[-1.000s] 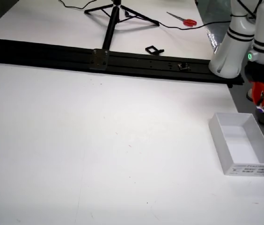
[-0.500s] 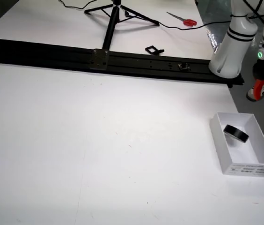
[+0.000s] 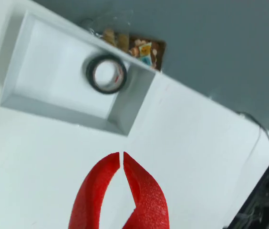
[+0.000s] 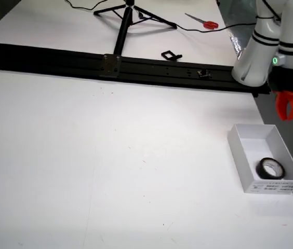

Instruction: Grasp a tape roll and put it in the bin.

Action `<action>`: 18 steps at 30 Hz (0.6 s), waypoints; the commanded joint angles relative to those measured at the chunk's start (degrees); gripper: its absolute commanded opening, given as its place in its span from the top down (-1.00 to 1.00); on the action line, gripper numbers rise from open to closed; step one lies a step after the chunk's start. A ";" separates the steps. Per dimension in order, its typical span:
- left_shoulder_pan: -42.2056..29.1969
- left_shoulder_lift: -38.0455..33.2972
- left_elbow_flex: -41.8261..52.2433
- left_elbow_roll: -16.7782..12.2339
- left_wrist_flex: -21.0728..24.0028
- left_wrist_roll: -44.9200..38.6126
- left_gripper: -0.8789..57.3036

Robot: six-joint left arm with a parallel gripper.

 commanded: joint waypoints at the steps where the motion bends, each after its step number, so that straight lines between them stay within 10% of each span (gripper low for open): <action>1: -24.34 6.91 -5.51 2.83 -12.26 13.63 0.98; 18: -46.48 5.33 -12.63 -5.08 -12.35 28.92 0.95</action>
